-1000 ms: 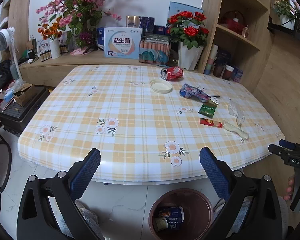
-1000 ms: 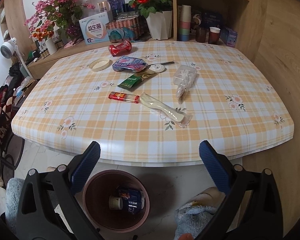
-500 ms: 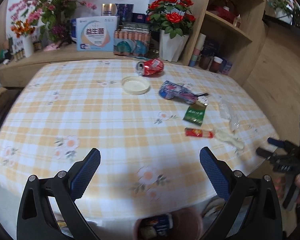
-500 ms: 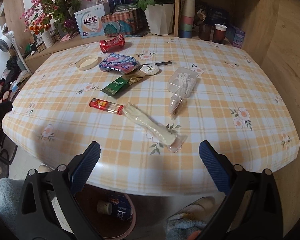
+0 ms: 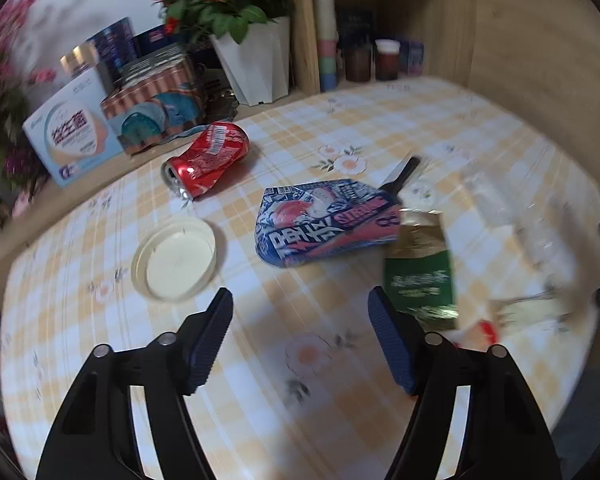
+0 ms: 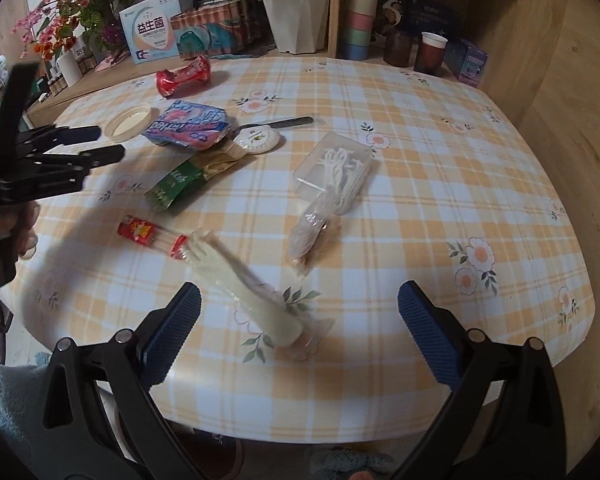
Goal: Collect trash
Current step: 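Lower the left tool onto the blue-and-red can and close on it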
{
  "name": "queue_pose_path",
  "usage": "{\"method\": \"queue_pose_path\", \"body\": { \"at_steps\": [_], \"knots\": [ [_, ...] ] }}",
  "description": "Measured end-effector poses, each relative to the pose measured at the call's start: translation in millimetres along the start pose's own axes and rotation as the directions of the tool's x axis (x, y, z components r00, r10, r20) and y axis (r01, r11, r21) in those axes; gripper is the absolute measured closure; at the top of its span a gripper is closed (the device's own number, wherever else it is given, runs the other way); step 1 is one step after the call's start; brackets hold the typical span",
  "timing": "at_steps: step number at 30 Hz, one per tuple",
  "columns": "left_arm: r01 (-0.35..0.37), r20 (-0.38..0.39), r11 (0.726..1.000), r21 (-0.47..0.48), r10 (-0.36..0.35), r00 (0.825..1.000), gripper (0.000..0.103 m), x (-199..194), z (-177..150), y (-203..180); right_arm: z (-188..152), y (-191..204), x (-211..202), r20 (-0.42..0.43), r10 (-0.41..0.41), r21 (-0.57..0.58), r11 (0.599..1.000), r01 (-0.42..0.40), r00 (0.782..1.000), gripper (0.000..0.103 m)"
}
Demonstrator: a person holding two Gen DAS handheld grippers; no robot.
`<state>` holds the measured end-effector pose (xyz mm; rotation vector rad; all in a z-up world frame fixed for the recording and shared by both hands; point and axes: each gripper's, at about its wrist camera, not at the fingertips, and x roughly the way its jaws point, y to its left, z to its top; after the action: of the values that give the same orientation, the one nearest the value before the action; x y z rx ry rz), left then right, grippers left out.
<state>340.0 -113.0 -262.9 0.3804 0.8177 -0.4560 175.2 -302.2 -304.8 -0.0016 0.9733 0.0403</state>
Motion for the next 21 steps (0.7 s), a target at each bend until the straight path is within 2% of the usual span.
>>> {"method": "queue_pose_path", "body": {
  "at_steps": [4, 11, 17, 18, 19, 20, 21],
  "knots": [
    [-0.048, 0.024, 0.991, 0.128, 0.045, 0.999, 0.037, 23, 13, -10, 6, -9, 9, -0.010, -0.001, 0.010, 1.000, 0.001, 1.000, 0.006],
    [-0.038, 0.020, 0.977, 0.210, 0.034, 0.999, 0.037, 53, 28, -18, 13, -21, 22, -0.025, 0.031, 0.032, 0.999, -0.031, 0.999, 0.006],
    [-0.064, 0.024, 0.939, 0.337, 0.059, 0.998, 0.037, 66, 27, -39, 17, -26, 29, -0.025, 0.046, 0.039, 0.998, -0.045, 0.999, 0.006],
    [-0.055, 0.022, 0.940, 0.336, 0.051, 0.998, 0.046, 67, 29, -39, 17, -27, 30, -0.026, 0.046, 0.041, 0.998, -0.045, 0.999, 0.006],
    [-0.059, 0.021, 0.942, 0.330, 0.056, 0.998, 0.060, 69, 31, -39, 17, -28, 31, -0.027, 0.047, 0.045, 0.998, -0.046, 0.999, 0.006],
    [-0.071, 0.036, 0.943, 0.324, 0.062, 0.997, 0.066, 68, 34, -37, 17, -28, 32, -0.027, 0.048, 0.047, 0.998, -0.047, 0.998, 0.006],
    [-0.064, 0.051, 0.946, 0.318, 0.050, 0.997, 0.077, 65, 35, -36, 17, -29, 32, -0.027, 0.050, 0.049, 0.998, -0.048, 0.998, 0.006]
  ]
}}
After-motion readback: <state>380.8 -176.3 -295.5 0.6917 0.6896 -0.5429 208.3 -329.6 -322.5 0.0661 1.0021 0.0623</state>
